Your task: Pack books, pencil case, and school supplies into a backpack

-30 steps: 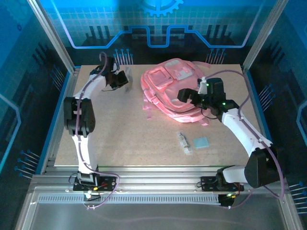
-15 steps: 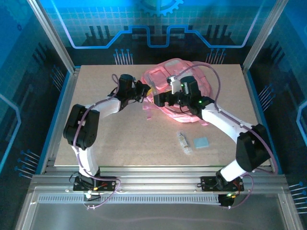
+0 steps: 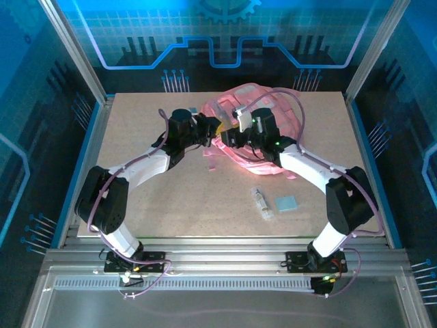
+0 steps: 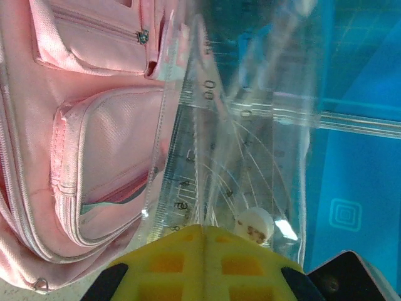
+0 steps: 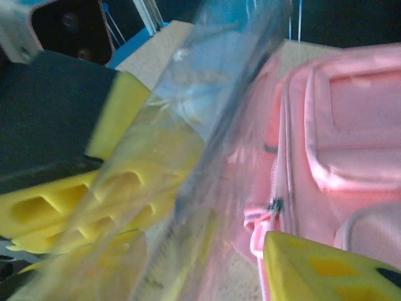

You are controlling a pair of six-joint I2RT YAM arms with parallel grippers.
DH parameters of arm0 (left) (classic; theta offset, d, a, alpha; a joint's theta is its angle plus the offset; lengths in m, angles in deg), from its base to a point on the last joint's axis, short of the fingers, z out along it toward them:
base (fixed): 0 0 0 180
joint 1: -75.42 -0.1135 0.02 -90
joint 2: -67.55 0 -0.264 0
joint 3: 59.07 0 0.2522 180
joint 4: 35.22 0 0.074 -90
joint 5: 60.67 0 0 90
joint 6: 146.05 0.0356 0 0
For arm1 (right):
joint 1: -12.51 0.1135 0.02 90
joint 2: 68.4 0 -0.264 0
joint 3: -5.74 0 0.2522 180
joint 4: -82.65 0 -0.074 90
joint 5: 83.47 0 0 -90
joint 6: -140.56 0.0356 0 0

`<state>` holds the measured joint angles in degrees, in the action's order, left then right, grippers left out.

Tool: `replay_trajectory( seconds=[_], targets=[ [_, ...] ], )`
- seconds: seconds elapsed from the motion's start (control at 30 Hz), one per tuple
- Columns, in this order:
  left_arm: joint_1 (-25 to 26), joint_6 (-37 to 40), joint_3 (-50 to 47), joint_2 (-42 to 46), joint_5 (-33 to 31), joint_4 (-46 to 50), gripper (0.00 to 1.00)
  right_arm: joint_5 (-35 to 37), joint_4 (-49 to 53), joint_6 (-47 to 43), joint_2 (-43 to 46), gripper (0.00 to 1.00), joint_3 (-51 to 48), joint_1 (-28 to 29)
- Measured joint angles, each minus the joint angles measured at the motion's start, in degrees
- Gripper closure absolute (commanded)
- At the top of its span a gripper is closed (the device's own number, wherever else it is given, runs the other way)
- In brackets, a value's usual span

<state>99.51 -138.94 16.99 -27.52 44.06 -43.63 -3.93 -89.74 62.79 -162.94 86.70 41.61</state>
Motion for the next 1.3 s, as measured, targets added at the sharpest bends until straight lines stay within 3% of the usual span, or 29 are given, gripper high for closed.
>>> replay_trajectory(
  seconds=[0.17, 0.2, 0.3, 0.37, 0.47, 0.8, 1.07, 1.3],
  targets=[
    [0.6, -1.1, -1.0, 0.2, -1.6, -0.4, 1.00, 1.3, -2.2, -0.2, 0.0, 1.00, -0.7, 0.2],
    [0.8, -1.2, -1.1, 0.3, -1.7, -0.4, 0.97, 1.5, -2.3, -0.3, 0.0, 1.00, -0.9, 0.0],
    [1.0, -0.4, -1.1, 0.3, -1.8, -0.3, 0.65, 2.0, -2.5, -0.3, 0.6, 1.00, -1.7, -0.2],
    [1.4, 1.1, -1.0, 0.3, -1.8, 0.7, 0.36, 2.2, -2.5, -0.3, 1.9, 1.00, -3.0, -0.4],
    [2.3, 6.7, 0.4, 0.3, -1.8, 5.9, 0.11, 2.3, -2.2, 0.4, 5.4, 1.00, -5.8, -1.7],
    [9.9, 38.4, 22.2, -2.6, -6.9, 28.9, 0.11, 2.9, 7.9, 7.1, 24.0, 1.00, -15.5, -16.2],
    [17.3, 64.4, 39.4, -19.8, -13.8, 43.0, 0.13, 0.9, 19.8, 12.0, 34.3, 1.00, -18.2, -32.9],
    [20.7, 79.8, 48.1, -31.2, -24.0, 50.0, 0.13, -2.9, 24.8, 14.2, 39.3, 1.00, -22.4, -40.9]
  ],
)
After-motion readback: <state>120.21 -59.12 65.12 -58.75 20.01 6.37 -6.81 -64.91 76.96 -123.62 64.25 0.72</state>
